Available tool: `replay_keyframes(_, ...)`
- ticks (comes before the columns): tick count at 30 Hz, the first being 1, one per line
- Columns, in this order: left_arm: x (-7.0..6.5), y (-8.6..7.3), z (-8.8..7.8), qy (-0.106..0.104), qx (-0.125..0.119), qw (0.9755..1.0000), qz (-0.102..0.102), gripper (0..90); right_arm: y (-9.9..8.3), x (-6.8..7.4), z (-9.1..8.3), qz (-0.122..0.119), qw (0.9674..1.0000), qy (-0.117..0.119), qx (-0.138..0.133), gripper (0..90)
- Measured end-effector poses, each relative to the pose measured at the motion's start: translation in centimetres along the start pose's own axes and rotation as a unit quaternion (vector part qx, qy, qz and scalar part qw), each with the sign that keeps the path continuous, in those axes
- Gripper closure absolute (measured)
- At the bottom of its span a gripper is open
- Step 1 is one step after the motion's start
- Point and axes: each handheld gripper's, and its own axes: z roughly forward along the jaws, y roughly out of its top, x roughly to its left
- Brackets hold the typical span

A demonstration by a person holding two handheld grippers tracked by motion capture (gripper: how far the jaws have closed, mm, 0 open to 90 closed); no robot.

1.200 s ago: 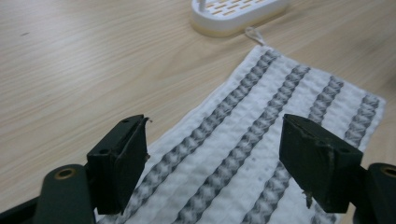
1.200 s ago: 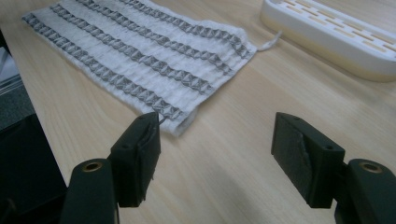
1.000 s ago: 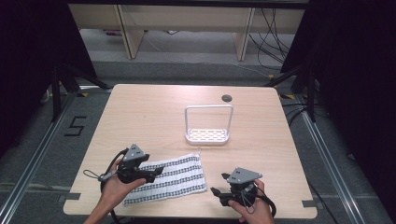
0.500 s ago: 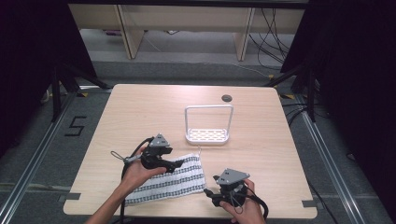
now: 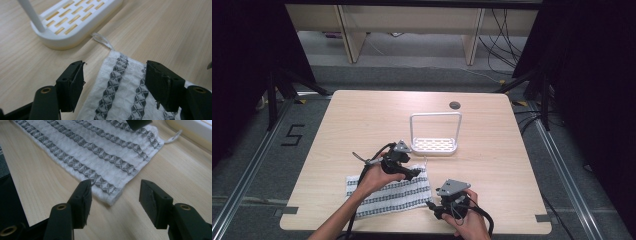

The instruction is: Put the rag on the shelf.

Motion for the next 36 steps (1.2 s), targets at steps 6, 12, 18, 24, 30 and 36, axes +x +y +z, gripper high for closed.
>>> replay_keyframes(6, 0.2, 0.8, 1.0, -0.016, 0.021, 0.9995, 0.019, 32.5, 0.2, 0.3, 0.2, 0.01, 0.9998, 0.007, 0.016, 44.9)
replay_keyframes(12, 0.4, 0.9, 1.8, -0.017, 0.04, 0.9988, 0.022, 32.8, 0.3, 0.2, 0.5, 0.003, 0.9998, 0.003, 0.02, 45.0)
replay_keyframes(18, 0.6, 0.7, 2.1, -0.022, 0.045, 0.9985, 0.02, 34.7, 0.3, 0.3, 0.9, 0.0, 0.9997, -0.002, 0.024, 45.4)
replay_keyframes(24, 0.6, 0.6, 2.1, -0.021, 0.055, 0.9979, 0.027, 38.4, 0.3, 0.2, 1.3, 0.007, 0.9996, 0.002, 0.026, 46.8)
replay_keyframes(30, 0.3, 0.8, 2.1, -0.013, 0.063, 0.9967, 0.049, 44.9, 0.2, 0.2, 1.7, 0.007, 0.9997, -0.004, 0.024, 47.1)
replay_keyframes(36, -0.1, 0.8, 2.1, -0.007, 0.064, 0.996, 0.062, 54.8, 0.2, 0.2, 2.2, 0.01, 0.9994, 0.002, 0.033, 50.2)
